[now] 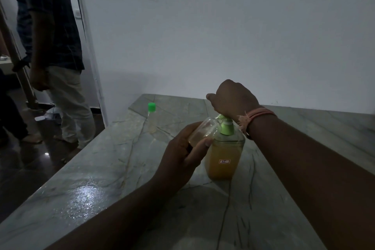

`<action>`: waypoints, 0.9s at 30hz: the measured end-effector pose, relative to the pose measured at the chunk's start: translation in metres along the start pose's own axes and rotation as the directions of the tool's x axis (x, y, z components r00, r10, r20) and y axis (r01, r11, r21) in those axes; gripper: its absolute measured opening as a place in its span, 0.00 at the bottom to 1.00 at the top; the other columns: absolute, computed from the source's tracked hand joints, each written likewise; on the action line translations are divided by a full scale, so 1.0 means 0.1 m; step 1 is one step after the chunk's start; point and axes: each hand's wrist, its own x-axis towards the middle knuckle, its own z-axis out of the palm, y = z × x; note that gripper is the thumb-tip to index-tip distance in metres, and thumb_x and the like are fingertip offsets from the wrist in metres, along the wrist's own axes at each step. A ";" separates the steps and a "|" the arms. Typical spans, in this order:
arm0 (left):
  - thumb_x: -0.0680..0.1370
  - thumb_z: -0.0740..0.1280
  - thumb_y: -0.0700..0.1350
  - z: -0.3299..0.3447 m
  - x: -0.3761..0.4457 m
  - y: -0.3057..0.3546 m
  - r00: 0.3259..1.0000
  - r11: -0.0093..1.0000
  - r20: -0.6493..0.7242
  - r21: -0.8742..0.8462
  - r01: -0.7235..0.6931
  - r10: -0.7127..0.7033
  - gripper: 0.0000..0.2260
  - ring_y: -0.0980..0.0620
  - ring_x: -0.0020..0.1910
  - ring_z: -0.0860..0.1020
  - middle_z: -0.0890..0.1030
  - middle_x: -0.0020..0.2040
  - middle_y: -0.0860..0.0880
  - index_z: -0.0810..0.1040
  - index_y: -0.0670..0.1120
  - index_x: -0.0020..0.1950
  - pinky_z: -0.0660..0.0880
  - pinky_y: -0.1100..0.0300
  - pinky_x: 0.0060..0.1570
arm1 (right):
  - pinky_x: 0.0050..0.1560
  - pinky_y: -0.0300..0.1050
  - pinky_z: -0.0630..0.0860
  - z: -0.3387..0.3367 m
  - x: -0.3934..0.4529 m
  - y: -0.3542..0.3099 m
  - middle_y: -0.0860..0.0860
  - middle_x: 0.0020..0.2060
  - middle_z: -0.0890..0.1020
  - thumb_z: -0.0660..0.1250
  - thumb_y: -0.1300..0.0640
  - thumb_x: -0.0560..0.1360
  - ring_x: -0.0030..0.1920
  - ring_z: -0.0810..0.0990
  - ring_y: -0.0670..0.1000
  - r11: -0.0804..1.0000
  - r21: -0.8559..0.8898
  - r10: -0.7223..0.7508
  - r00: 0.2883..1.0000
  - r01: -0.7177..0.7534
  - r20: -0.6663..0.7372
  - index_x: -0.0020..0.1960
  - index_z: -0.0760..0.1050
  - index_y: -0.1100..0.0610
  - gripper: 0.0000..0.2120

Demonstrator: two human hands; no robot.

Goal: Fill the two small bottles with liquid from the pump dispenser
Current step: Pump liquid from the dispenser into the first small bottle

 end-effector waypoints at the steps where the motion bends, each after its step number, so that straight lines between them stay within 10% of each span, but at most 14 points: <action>1: 0.82 0.65 0.51 0.00 0.01 -0.01 1.000 1.000 -0.003 0.008 -0.002 0.002 0.12 0.57 0.33 0.78 0.81 0.42 0.59 0.74 0.55 0.66 0.73 0.66 0.30 | 0.38 0.44 0.69 0.02 -0.01 0.01 0.51 0.32 0.75 0.65 0.48 0.77 0.35 0.75 0.55 1.000 0.023 0.012 1.000 -0.012 -0.020 0.34 0.68 0.56 0.17; 13: 0.82 0.64 0.50 0.00 0.00 -0.01 1.000 0.999 0.000 0.039 -0.010 0.010 0.15 0.60 0.36 0.78 0.80 0.42 0.63 0.74 0.51 0.68 0.72 0.69 0.33 | 0.47 0.49 0.80 0.02 0.05 0.01 0.52 0.37 0.84 0.65 0.46 0.74 0.40 0.83 0.55 0.997 0.080 0.017 0.998 -0.022 0.061 0.38 0.78 0.58 0.15; 27: 0.82 0.64 0.50 -0.01 0.00 -0.01 1.000 0.998 -0.002 0.064 -0.006 0.006 0.14 0.59 0.36 0.78 0.80 0.43 0.63 0.75 0.52 0.67 0.72 0.69 0.33 | 0.36 0.43 0.71 0.03 0.00 0.01 0.52 0.32 0.78 0.66 0.48 0.75 0.35 0.77 0.55 0.999 0.048 0.013 1.000 -0.012 -0.019 0.33 0.70 0.56 0.17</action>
